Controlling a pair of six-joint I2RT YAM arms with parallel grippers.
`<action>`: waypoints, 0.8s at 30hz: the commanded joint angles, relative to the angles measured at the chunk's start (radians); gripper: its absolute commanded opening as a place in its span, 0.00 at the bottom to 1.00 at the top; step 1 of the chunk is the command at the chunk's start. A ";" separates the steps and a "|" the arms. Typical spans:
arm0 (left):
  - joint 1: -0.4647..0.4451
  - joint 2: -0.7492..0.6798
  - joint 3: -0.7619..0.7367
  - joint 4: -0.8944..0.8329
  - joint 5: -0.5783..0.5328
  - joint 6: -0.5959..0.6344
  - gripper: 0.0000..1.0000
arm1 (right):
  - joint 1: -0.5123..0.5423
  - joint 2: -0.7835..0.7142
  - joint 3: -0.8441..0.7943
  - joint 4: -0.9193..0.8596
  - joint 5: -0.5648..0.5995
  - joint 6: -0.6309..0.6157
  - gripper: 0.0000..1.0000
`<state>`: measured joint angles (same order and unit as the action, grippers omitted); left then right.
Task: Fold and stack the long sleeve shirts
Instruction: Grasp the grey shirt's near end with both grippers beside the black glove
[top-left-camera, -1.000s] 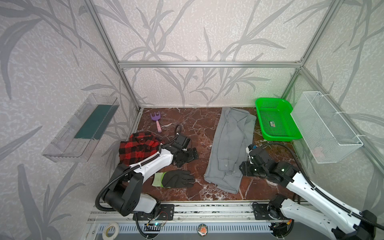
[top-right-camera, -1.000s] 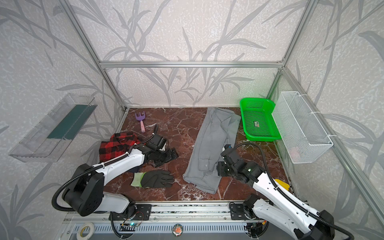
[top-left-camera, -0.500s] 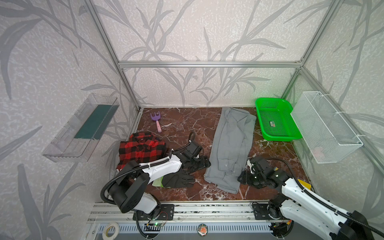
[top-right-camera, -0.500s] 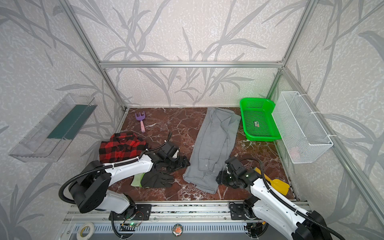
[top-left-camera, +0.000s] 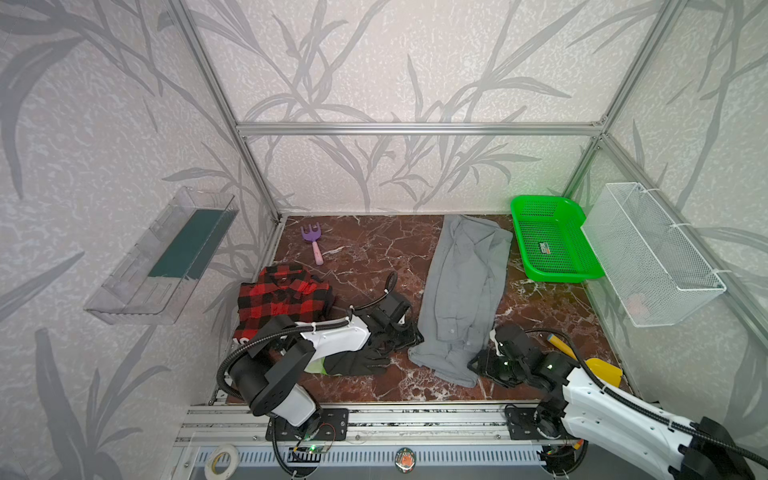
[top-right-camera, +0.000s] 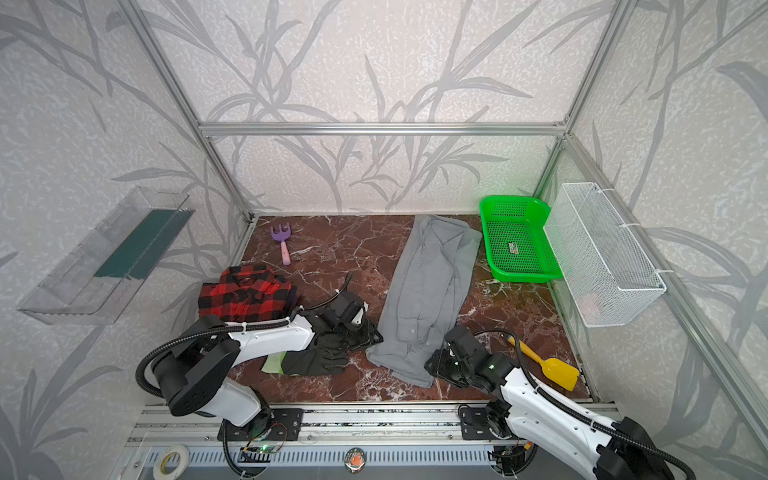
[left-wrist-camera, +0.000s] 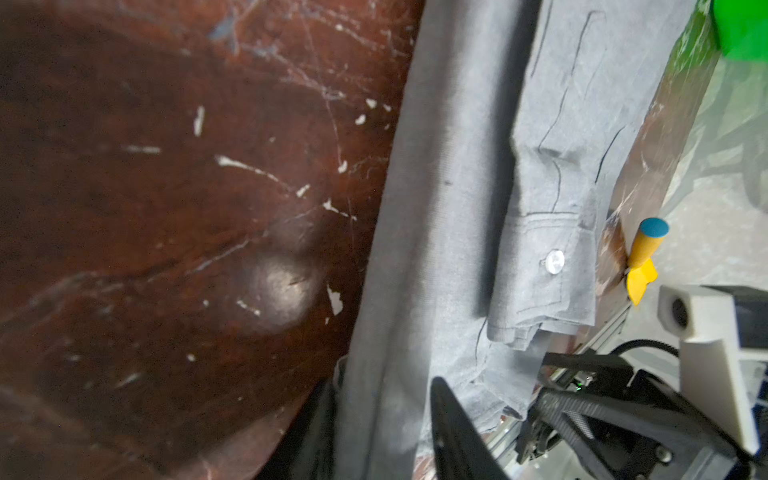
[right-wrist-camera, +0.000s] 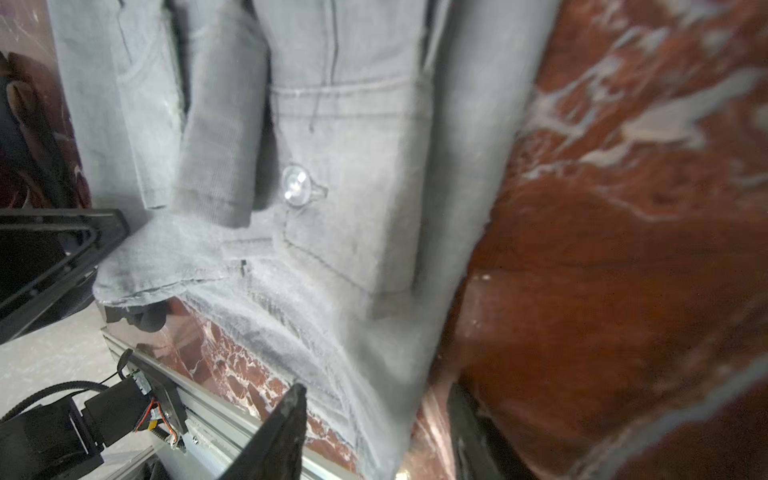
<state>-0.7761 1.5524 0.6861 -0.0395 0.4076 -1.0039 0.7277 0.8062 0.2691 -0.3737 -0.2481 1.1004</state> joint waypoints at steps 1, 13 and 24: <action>-0.014 0.016 -0.029 0.058 0.024 -0.030 0.29 | 0.066 0.011 -0.039 0.056 0.043 0.107 0.52; -0.026 -0.031 -0.046 -0.003 -0.011 -0.008 0.00 | 0.097 -0.087 -0.022 -0.052 0.136 0.119 0.09; -0.100 -0.146 -0.076 -0.090 -0.079 -0.091 0.00 | 0.099 -0.270 0.025 -0.243 0.130 0.120 0.00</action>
<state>-0.8478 1.4528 0.6003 -0.0578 0.3767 -1.0531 0.8192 0.5667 0.2470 -0.5125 -0.1318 1.2221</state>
